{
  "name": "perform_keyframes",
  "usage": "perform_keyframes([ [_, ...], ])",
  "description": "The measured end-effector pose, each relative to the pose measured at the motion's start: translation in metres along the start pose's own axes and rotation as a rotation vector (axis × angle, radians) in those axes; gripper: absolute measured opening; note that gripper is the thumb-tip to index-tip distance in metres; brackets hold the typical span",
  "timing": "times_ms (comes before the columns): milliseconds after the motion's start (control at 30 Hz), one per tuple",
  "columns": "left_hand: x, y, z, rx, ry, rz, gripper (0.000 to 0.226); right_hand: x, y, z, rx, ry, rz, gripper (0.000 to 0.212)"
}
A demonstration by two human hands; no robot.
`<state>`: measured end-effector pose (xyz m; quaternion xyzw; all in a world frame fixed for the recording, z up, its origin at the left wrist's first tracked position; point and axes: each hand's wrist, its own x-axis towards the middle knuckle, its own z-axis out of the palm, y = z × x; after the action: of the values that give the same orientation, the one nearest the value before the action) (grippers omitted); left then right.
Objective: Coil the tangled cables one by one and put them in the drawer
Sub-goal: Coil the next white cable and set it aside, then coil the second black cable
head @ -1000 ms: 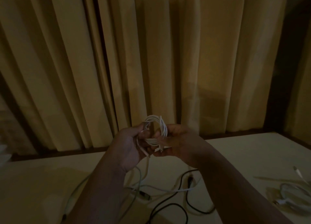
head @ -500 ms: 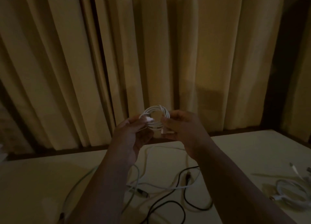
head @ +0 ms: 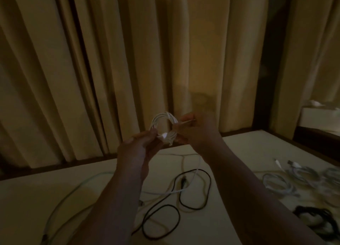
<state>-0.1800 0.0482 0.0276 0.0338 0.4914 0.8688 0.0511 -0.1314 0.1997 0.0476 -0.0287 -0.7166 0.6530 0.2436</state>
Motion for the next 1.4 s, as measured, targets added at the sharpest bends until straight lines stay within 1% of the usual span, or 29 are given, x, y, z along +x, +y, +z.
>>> perform_keyframes([
  [67, -0.006, -0.011, 0.006, 0.023, -0.005, -0.026, 0.026, -0.015, 0.002, -0.016, -0.094, 0.043, -0.017, 0.020],
  [167, -0.018, -0.027, 0.019, 0.100, -0.049, -0.071, 0.033, -0.040, 0.001, -0.043, -0.167, 0.081, 0.032, 0.017],
  [233, -0.032, -0.039, 0.030, 0.201, -0.090, -0.096, 0.030, -0.054, -0.002, -0.063, -0.217, 0.117, 0.070, 0.017],
  [333, -0.056, -0.054, 0.044, 0.420, -0.183, -0.091, 0.031, -0.072, -0.006, -0.095, -0.313, 0.145, 0.143, 0.015],
  [467, -0.078, -0.077, 0.054, 0.655, -0.275, -0.055, 0.014, -0.089, -0.007, -0.130, -0.531, 0.011, 0.354, 0.011],
  [533, -0.085, -0.092, 0.055, 0.736, -0.300, -0.066, 0.008, -0.092, -0.001, -0.138, -0.649, -0.064, 0.458, 0.016],
  [600, -0.087, -0.109, 0.051, 0.818, -0.336, -0.057, 0.003, -0.094, 0.009, -0.141, -0.721, -0.115, 0.523, 0.023],
  [667, -0.085, -0.123, 0.046, 0.913, -0.387, -0.013, 0.007, -0.094, 0.019, -0.144, -0.770, -0.164, 0.591, 0.027],
  [733, -0.081, -0.136, 0.041, 0.980, -0.430, 0.077, 0.011, -0.093, 0.028, -0.147, -0.789, -0.200, 0.658, 0.028],
  [800, -0.075, -0.146, 0.036, 1.078, -0.446, 0.165, 0.013, -0.094, 0.033, -0.150, -0.817, -0.207, 0.663, 0.026],
  [867, -0.075, -0.149, 0.034, 1.165, -0.467, 0.240, 0.020, -0.091, 0.037, -0.154, -0.877, -0.191, 0.580, 0.024],
  [900, -0.076, -0.150, 0.036, 1.149, -0.485, 0.207, 0.021, -0.091, 0.037, -0.156, -0.880, -0.194, 0.578, 0.025],
  [967, -0.074, -0.145, 0.051, 1.106, -0.470, -0.055, 0.025, -0.092, 0.036, -0.159, -0.860, -0.219, 0.632, 0.027],
  [1000, -0.074, -0.142, 0.047, 1.134, -0.540, -0.155, 0.030, -0.092, 0.037, -0.161, -0.864, -0.211, 0.622, 0.026],
  [1033, -0.071, -0.141, 0.047, 1.171, -0.610, -0.195, 0.030, -0.092, 0.038, -0.162, -0.869, -0.192, 0.593, 0.025],
  [1067, -0.069, -0.144, 0.053, 1.220, -0.609, -0.223, 0.024, -0.092, 0.039, -0.163, -0.881, -0.175, 0.558, 0.023],
  [1100, -0.067, -0.145, 0.056, 1.297, -0.637, -0.212, 0.021, -0.094, 0.042, -0.165, -0.900, -0.167, 0.535, 0.022],
  [1133, -0.064, -0.149, 0.059, 1.379, -0.642, -0.140, 0.021, -0.095, 0.044, -0.165, -0.925, -0.170, 0.518, 0.021],
  [1200, -0.067, -0.160, 0.060, 1.466, -0.565, 0.147, 0.018, -0.097, 0.048, -0.167, -1.009, -0.178, 0.453, 0.020],
  [1233, -0.074, -0.163, 0.048, 1.442, -0.546, 0.315, 0.022, -0.098, 0.049, -0.168, -1.058, -0.184, 0.406, 0.021],
  [1267, -0.079, -0.163, 0.041, 1.399, -0.550, 0.415, 0.026, -0.099, 0.048, -0.168, -1.100, -0.192, 0.367, 0.022],
  [1333, -0.088, -0.159, 0.039, 1.286, -0.567, 0.467, 0.028, -0.101, 0.047, -0.167, -1.150, -0.217, 0.342, 0.026],
  [1400, -0.096, -0.151, 0.040, 1.271, -0.594, 0.482, 0.034, -0.101, 0.046, -0.166, -1.183, -0.239, 0.360, 0.034],
])
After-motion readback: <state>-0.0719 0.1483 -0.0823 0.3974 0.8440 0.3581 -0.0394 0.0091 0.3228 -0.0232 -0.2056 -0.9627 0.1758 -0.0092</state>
